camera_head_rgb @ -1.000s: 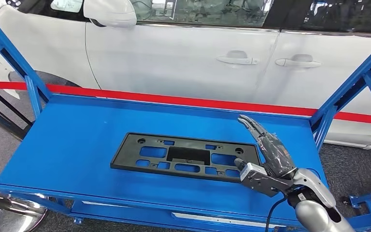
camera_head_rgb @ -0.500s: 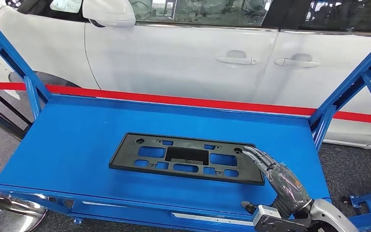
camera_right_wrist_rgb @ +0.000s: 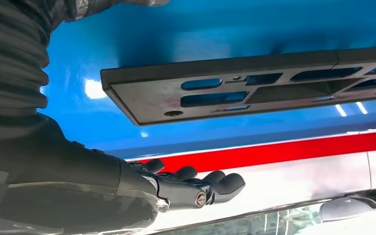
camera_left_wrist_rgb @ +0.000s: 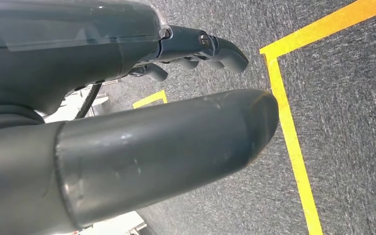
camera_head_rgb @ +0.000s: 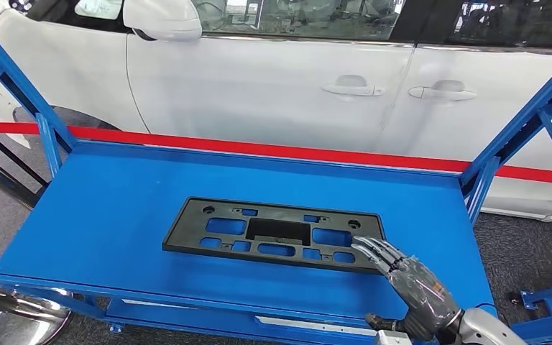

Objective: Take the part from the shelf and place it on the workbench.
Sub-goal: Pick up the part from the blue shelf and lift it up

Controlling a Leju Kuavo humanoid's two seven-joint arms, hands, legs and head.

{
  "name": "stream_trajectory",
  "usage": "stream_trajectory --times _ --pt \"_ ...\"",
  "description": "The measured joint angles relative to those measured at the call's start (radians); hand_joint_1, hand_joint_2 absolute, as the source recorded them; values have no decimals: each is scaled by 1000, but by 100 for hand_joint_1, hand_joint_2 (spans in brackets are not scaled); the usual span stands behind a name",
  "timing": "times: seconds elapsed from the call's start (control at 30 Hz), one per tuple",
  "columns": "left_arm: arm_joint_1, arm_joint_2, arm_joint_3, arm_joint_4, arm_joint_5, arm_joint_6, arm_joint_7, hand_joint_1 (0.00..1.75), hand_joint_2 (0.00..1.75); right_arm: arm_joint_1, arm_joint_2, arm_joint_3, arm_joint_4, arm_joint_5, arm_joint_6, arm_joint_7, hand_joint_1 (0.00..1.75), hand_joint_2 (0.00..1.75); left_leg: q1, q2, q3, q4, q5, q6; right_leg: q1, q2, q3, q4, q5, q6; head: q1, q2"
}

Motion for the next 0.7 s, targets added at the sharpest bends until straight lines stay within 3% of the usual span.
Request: stream_trajectory --times 0.3,0.7 --pt "-1 0 0 0 -7 -10 -2 0 0 -106 15 143 -5 47 -11 35 0 175 0 1 -1 0 0 0 0 1 0 0 0 0 0 0" --pt "-4 0 0 0 -18 -16 -6 0 0 -329 127 355 60 52 -9 112 0 175 0 1 1 0 1 -1 0 0 0 2 0 0 0 0"
